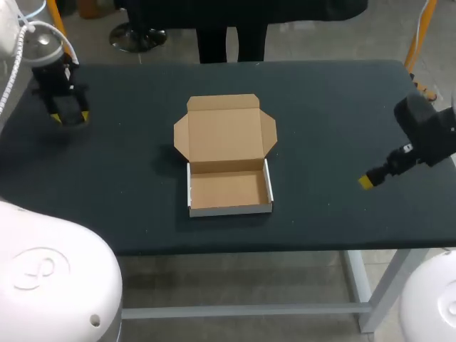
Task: Assemble the packaging by folding the flat box into shape, placing the metal phone stand inside, and closing the box properly
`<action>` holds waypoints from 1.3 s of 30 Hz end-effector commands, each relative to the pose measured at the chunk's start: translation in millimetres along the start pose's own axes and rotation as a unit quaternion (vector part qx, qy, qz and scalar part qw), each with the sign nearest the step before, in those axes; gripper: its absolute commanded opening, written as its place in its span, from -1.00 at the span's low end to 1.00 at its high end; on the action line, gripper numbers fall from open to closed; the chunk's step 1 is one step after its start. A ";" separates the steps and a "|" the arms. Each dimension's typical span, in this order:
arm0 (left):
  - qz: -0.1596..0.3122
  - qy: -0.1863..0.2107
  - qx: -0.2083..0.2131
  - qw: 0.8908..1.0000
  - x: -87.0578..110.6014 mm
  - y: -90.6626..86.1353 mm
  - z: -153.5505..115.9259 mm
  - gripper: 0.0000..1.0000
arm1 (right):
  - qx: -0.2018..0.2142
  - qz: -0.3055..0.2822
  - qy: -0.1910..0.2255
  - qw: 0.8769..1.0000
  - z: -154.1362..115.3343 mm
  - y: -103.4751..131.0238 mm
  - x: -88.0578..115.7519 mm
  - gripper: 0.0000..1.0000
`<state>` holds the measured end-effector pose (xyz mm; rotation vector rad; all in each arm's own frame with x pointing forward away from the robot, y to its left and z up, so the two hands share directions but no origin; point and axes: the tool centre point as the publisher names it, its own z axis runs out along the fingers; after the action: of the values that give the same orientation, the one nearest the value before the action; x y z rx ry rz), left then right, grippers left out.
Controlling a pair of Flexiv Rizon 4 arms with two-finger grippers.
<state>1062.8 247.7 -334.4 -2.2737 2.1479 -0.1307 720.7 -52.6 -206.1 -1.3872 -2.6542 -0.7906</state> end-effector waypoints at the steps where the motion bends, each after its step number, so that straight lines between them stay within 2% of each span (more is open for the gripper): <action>1: 0.005 -0.005 0.062 0.998 8.2 38.9 -12.2 -1.00 | -0.035 -0.139 0.028 0.989 5.3 -8.3 -0.4 1.00; 7: 0.017 -0.007 0.060 0.998 19.0 59.0 -15.8 -1.00 | -0.041 -0.186 0.020 0.982 13.8 -10.8 1.2 1.00; 26: 0.036 -0.013 0.063 0.997 46.5 119.9 -48.5 -1.00 | -0.034 -0.183 0.025 0.982 16.3 -12.3 0.7 1.00; 34: 0.041 -0.016 0.063 0.997 55.4 139.4 -55.9 -1.00 | -0.033 -0.250 0.017 0.968 40.2 -7.5 -0.2 1.00; 39: 0.043 -0.016 0.062 0.997 58.0 145.5 -58.1 -1.00 | -0.042 -0.261 0.008 0.965 47.2 -3.5 -5.2 1.00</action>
<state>924.0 185.4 -286.2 -2.1220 2.1817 -0.1804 729.6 -43.5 -236.3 -0.6615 -3.0143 -0.9503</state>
